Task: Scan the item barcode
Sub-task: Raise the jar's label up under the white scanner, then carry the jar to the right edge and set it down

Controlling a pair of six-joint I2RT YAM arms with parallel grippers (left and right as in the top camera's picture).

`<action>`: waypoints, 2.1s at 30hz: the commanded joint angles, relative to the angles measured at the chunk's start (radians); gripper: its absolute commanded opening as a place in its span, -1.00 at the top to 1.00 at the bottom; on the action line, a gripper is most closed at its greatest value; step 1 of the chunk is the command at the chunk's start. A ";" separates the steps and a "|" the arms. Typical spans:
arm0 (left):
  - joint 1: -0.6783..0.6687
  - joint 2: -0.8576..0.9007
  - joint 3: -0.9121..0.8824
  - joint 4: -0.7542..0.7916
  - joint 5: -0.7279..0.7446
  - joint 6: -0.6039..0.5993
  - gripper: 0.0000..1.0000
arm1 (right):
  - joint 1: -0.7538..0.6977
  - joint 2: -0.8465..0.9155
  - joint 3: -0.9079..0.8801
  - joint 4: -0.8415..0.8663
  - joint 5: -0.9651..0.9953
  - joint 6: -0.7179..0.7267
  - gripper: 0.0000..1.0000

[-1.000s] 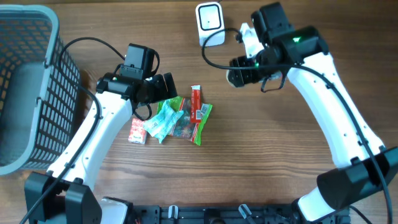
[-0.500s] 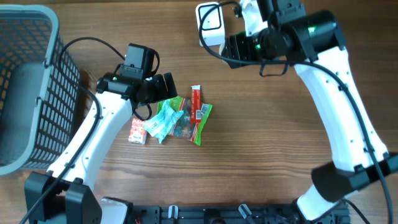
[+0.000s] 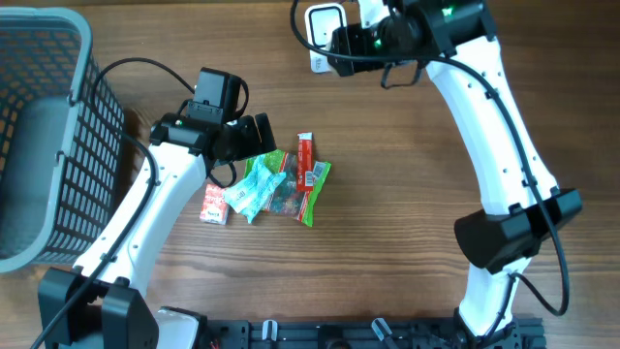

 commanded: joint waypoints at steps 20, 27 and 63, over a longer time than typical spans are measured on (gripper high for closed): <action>0.003 -0.003 0.012 0.000 -0.013 0.019 -1.00 | 0.029 0.289 -0.003 0.680 0.246 -0.003 0.40; 0.003 -0.003 0.012 0.000 -0.013 0.019 -1.00 | 0.028 0.382 -0.003 0.885 0.314 -0.059 0.38; 0.003 -0.003 0.012 0.000 -0.013 0.019 -1.00 | -0.033 0.355 -0.020 0.984 0.268 -0.003 0.53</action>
